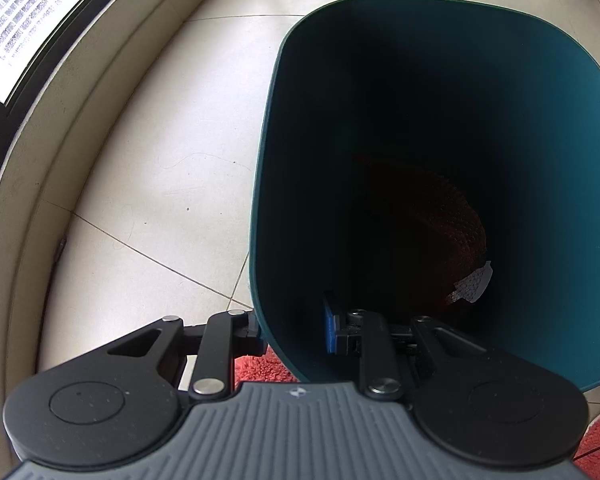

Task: Collect trash
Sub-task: 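Grasp the red plastic bag from the pile with the right gripper, then carry the red plastic bag into the green bin and release it, then grasp the white tissue bundle from the pile with the right gripper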

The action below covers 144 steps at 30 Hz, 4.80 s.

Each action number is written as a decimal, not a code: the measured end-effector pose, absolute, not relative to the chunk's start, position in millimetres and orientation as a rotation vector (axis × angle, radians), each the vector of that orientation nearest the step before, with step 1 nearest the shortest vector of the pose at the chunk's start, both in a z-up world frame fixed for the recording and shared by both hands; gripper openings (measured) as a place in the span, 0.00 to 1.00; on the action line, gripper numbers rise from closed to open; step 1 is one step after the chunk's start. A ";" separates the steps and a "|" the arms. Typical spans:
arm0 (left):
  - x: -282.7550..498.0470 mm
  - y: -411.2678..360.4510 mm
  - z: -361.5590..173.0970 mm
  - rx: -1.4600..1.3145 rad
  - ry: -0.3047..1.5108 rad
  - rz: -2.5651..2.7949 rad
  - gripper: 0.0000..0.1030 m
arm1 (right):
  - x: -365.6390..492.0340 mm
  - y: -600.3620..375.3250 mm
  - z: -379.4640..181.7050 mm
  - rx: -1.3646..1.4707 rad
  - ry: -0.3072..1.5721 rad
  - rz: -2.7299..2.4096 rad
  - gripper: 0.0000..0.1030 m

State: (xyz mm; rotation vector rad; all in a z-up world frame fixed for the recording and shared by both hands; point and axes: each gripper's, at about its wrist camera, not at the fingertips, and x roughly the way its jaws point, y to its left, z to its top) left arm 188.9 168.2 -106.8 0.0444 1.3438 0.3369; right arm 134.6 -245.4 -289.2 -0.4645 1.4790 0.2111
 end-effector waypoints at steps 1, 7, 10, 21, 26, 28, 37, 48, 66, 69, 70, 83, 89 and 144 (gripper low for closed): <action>189.9 169.2 -107.5 0.046 1.346 0.339 0.23 | 135.8 -246.2 -289.9 -0.467 1.472 0.208 0.45; 185.2 161.4 -108.0 0.053 1.340 0.340 0.23 | 138.0 -249.1 -279.1 -0.467 1.440 0.196 0.16; 183.7 160.9 -107.8 0.049 1.335 0.338 0.23 | 141.5 -256.6 -265.9 -0.454 1.417 0.179 0.11; 181.6 162.4 -108.2 0.044 1.332 0.338 0.23 | 146.9 -262.6 -133.9 -0.191 1.212 0.185 0.07; 180.7 163.4 -107.0 0.040 1.331 0.335 0.23 | 147.6 -232.7 -56.1 -0.085 1.075 0.273 0.07; 180.6 164.6 -105.5 0.035 1.328 0.334 0.23 | 148.8 -213.0 -29.2 -0.069 1.024 0.321 0.07; 179.7 173.6 -100.2 0.003 1.326 0.324 0.23 | 158.5 -116.3 34.9 -0.082 0.889 0.585 0.07; 176.5 176.4 -98.0 -0.002 1.315 0.316 0.23 | 176.2 -23.1 -3.6 -0.181 0.947 0.660 0.07; 170.3 180.2 -98.2 -0.018 1.299 0.289 0.23 | 201.6 47.5 -104.2 -0.354 1.131 0.602 0.08; 169.4 179.7 -97.3 -0.017 1.296 0.290 0.23 | 201.4 51.0 -110.9 -0.359 1.152 0.594 0.12; 169.3 179.2 -97.3 -0.016 1.296 0.291 0.23 | 200.7 51.8 -111.8 -0.362 1.154 0.595 0.14; 171.5 176.5 -97.6 -0.019 1.296 0.293 0.23 | 199.1 30.2 -80.1 -0.281 1.119 0.630 0.19; 171.3 175.9 -98.4 -0.017 1.296 0.295 0.23 | 196.8 2.0 -50.1 -0.211 1.080 0.649 0.23; 170.7 162.3 -103.5 0.027 1.291 0.342 0.23 | 138.0 -257.9 -316.5 -0.157 1.691 0.138 0.71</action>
